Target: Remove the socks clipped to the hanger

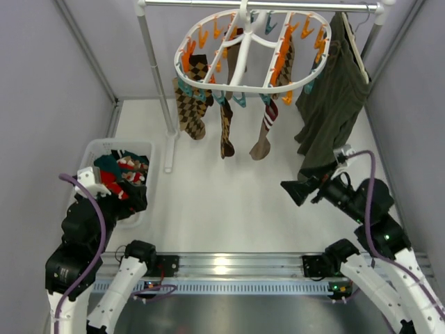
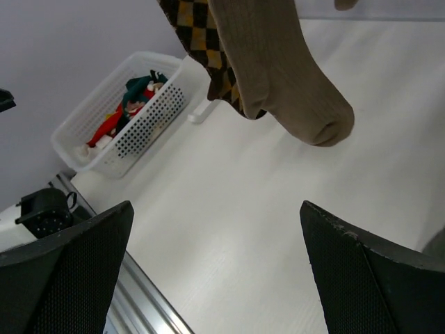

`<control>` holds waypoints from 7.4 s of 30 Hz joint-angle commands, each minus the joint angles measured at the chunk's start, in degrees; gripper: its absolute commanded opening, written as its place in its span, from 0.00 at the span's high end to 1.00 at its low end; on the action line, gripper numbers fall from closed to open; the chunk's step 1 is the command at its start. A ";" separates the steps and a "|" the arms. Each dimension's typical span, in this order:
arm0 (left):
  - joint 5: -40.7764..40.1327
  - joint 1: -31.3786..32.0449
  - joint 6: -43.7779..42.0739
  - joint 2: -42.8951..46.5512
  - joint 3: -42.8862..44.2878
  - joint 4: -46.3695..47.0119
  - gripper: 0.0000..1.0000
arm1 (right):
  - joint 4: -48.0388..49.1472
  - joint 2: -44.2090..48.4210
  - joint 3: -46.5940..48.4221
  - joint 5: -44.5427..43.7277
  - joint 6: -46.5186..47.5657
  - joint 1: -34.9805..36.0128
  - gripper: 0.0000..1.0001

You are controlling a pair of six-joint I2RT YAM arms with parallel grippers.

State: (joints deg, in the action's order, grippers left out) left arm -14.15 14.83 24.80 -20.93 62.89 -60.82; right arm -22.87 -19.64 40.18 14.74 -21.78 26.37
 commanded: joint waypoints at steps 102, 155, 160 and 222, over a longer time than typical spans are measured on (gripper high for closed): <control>-2.80 39.93 -7.75 -55.18 19.37 67.23 0.18 | 53.90 -39.43 -3.45 -44.45 14.84 42.71 1.00; -10.19 39.40 -20.31 -62.74 27.63 69.78 0.63 | 51.79 -35.91 -6.61 -42.25 15.98 42.71 1.00; -11.07 39.49 -20.58 -62.83 27.98 69.69 0.82 | 51.88 -35.73 -7.22 -42.60 15.89 42.71 1.00; -55.02 39.40 7.82 -21.52 33.17 -8.71 0.01 | 34.12 -113.48 85.12 -2.44 16.50 43.51 1.00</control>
State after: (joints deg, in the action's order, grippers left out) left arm -67.31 54.30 35.88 -41.78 94.48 -67.94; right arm 12.14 -128.01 115.07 9.45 -8.08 69.95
